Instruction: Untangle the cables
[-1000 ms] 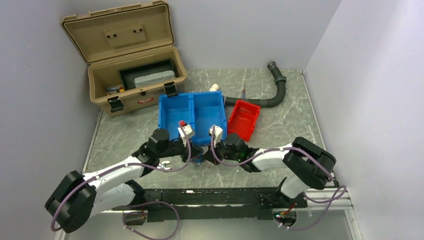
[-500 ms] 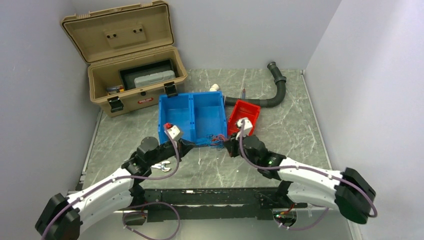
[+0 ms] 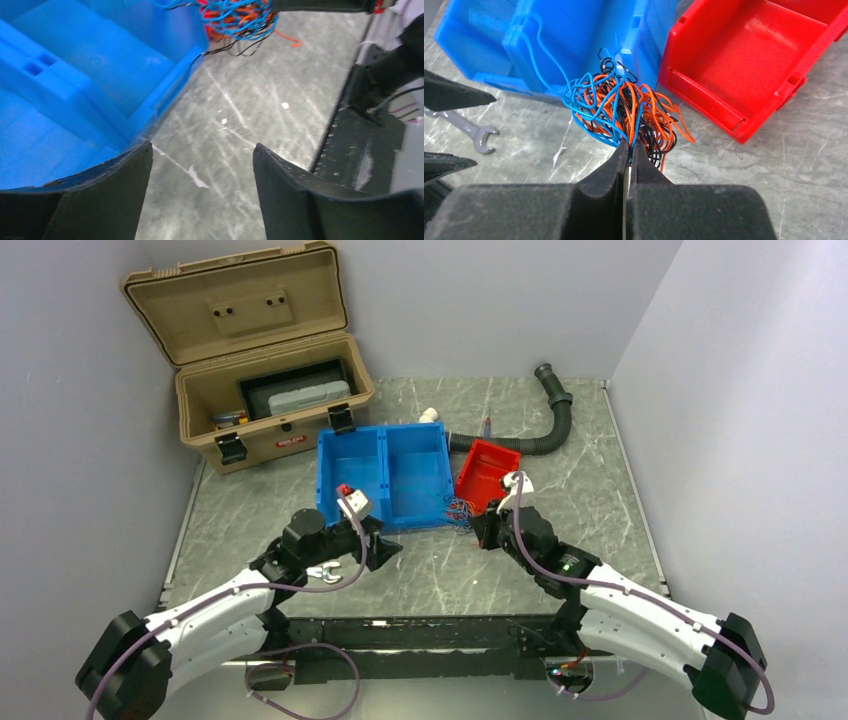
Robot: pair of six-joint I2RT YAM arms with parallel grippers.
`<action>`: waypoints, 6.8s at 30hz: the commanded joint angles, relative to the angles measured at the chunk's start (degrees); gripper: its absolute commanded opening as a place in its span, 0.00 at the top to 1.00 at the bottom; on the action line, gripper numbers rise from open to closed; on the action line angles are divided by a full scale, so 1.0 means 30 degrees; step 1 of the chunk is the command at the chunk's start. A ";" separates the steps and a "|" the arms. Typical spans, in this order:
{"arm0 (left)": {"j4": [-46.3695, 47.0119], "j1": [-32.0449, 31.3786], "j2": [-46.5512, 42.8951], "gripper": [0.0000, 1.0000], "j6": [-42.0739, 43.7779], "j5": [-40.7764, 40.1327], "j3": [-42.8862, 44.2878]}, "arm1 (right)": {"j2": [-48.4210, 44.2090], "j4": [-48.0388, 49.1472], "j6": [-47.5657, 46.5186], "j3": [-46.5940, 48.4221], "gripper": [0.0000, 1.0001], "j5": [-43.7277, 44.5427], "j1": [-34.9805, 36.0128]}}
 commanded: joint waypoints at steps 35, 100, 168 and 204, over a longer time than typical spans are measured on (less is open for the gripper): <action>-0.0202 0.2195 0.1837 1.00 -0.3265 0.1846 0.2997 | -0.1177 -0.7106 0.4275 0.2771 1.00 0.6272 -0.0081; -0.6147 -0.1537 0.1674 0.23 -0.4774 -0.0075 0.3145 | 0.7919 0.2991 -0.0502 0.2830 1.00 -0.7584 0.0846; -0.6289 0.3121 1.0768 0.86 -0.4339 -0.4467 1.0654 | 0.5434 -0.8036 0.0716 0.7539 1.00 -0.0816 -0.9052; 0.0373 0.2506 0.1678 0.10 -0.5466 0.5503 0.4467 | 0.5227 0.0453 0.1511 0.7134 1.00 -1.4714 -0.6000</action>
